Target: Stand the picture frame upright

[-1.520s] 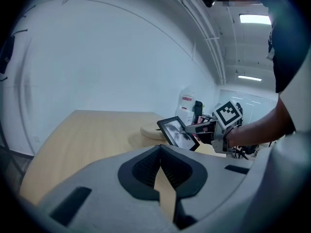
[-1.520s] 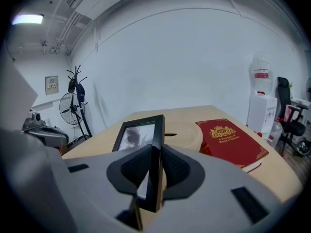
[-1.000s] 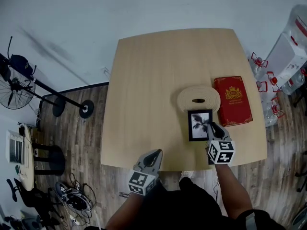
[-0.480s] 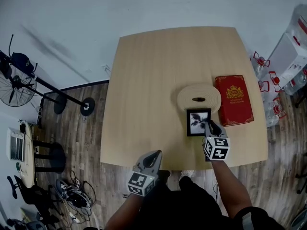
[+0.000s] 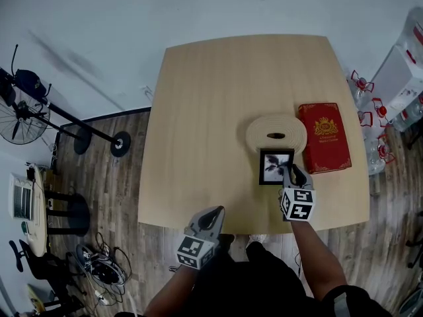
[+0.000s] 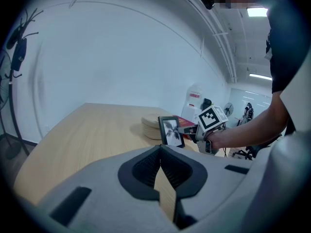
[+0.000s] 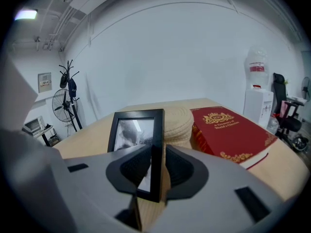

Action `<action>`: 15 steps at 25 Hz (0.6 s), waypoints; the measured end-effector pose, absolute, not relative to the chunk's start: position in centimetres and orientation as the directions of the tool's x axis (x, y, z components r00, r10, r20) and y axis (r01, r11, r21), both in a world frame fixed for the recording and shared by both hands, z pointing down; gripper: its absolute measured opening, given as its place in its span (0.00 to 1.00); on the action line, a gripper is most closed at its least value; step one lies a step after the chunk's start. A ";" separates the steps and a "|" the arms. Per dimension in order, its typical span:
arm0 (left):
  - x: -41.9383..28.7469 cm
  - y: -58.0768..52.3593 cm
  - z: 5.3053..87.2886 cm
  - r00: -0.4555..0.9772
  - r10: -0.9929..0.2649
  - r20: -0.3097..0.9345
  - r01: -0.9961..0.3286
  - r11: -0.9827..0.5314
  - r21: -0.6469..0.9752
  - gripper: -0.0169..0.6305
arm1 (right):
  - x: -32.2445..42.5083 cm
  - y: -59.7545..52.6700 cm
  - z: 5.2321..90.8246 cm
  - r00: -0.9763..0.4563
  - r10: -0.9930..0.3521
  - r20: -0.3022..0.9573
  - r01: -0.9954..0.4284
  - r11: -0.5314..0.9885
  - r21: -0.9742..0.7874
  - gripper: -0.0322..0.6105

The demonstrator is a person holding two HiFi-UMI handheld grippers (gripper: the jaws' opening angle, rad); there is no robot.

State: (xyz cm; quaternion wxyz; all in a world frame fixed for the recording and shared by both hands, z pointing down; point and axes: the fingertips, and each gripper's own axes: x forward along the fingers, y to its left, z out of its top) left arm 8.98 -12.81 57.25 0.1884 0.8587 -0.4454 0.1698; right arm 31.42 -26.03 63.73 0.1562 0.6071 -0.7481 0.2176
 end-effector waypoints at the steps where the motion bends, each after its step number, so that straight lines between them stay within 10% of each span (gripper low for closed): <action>1: 8.9 -12.8 57.3 0.544 -0.702 0.459 -0.830 -0.530 0.174 0.03 | 31.5 -26.0 63.8 -0.214 -0.840 0.499 -0.976 0.167 -0.138 0.16; 15: 9.0 -12.6 57.9 0.550 -0.698 0.459 -0.829 -0.522 0.199 0.03 | 31.7 -25.4 64.3 -0.225 -0.822 0.523 -0.973 0.161 -0.166 0.20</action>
